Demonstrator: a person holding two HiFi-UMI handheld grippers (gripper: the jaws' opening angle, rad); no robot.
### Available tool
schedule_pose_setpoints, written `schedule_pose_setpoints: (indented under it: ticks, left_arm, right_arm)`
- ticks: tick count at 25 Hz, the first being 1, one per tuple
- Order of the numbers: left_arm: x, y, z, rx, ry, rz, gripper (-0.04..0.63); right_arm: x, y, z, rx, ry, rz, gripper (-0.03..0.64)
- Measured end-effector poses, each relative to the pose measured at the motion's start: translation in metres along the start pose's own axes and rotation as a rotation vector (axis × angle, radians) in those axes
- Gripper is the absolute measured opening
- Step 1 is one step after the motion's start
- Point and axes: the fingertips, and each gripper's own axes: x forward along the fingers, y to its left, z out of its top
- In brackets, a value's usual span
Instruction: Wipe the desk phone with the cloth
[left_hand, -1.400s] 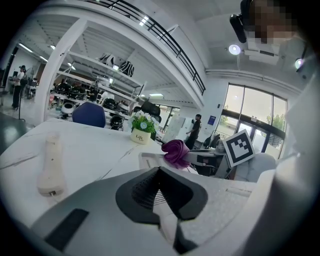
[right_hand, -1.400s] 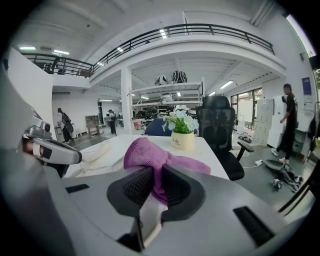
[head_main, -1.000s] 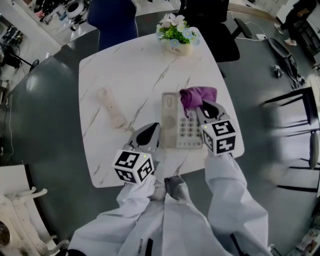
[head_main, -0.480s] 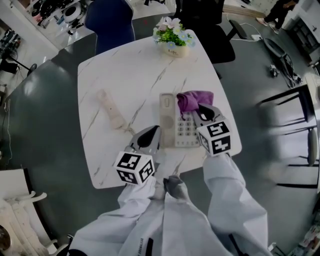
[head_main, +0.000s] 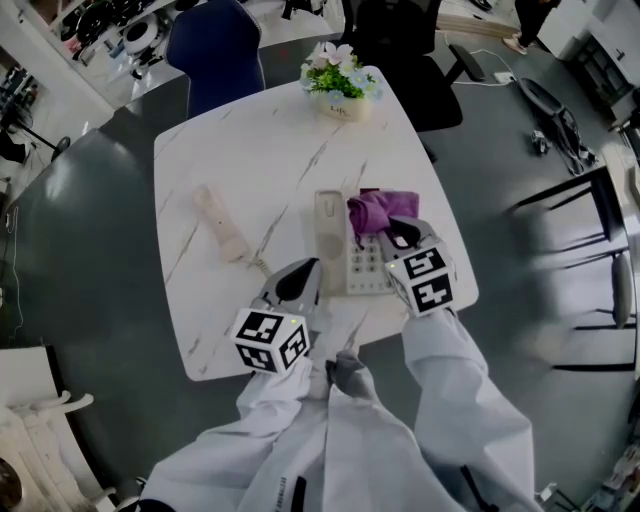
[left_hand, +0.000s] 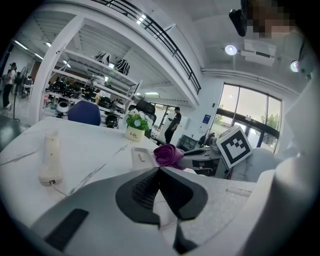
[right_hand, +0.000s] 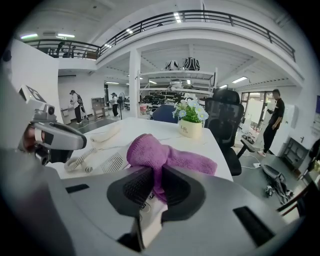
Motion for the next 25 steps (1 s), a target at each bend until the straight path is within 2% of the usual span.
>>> schedule_pose_setpoints:
  ticks: [6,17,25]
  left_arm:
    - [-0.004,-0.003,0.001,0.003,-0.001,-0.01,-0.002]
    - [-0.011,-0.004,0.005,0.006,-0.014,-0.016,-0.002]
    - [-0.014,-0.012,0.004,0.014,-0.013,-0.038,-0.002]
  right_arm:
    - [-0.005,0.01,-0.003,-0.026,0.043,0.013,0.032]
    - [-0.009,0.027,-0.013,-0.191,0.108,0.025,0.034]
    - [-0.011,0.036,-0.02,-0.246,0.143,0.026,0.034]
